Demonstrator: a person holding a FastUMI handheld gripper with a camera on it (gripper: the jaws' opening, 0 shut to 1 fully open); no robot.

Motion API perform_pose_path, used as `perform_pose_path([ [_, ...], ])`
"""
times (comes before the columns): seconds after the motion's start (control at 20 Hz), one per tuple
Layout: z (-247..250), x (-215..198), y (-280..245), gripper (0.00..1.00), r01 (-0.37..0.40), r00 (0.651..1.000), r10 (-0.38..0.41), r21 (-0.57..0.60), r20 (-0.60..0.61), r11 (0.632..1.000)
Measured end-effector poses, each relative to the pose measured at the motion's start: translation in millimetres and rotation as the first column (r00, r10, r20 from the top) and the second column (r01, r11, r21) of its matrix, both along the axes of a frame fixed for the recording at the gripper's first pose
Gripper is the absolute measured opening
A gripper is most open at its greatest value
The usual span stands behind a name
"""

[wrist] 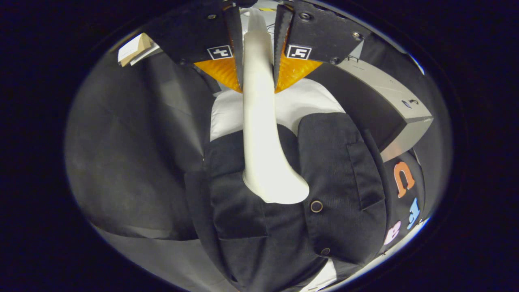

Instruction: Iron the clothes twice with a garment steamer, once on the left side and once on the right side.

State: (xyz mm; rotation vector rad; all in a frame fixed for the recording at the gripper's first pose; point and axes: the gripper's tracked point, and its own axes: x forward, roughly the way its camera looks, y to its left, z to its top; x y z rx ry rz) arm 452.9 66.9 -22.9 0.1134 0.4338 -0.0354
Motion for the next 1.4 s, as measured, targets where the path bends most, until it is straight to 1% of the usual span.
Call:
perform_pose_path([
  [0.15, -13.7, 4.6, 4.7, 0.35, -0.013, 1.000, 0.012, 0.033, 0.003, 0.999],
  [0.3, -22.4, 3.4, 4.2, 0.35, -0.002, 1.000, 0.003, 0.082, -0.013, 0.997],
  [0.4, -20.3, -4.4, 2.3, 0.35, 0.013, 1.000, -0.012, 0.103, -0.007, 0.995],
  [0.5, -15.8, -22.1, 6.1, 0.35, 0.022, 1.000, -0.023, 0.124, 0.006, 0.992],
  [0.65, -5.1, -65.5, 26.0, 0.35, 0.022, 0.999, -0.027, 0.120, 0.045, 0.993],
  [0.8, 4.2, -130.2, 59.0, 0.35, 0.042, 0.993, -0.052, 0.096, 0.110, 0.994],
  [1.0, 10.5, -212.1, 116.1, 0.35, 0.039, 0.983, -0.055, 0.092, 0.173, 0.995],
  [1.2, 12.3, -276.1, 170.0, 0.35, -0.009, 0.983, 0.003, 0.031, 0.182, 0.999],
  [1.4, -1.7, -322.0, 214.7, 0.35, -0.072, 0.984, 0.076, -0.027, 0.158, 0.997],
])
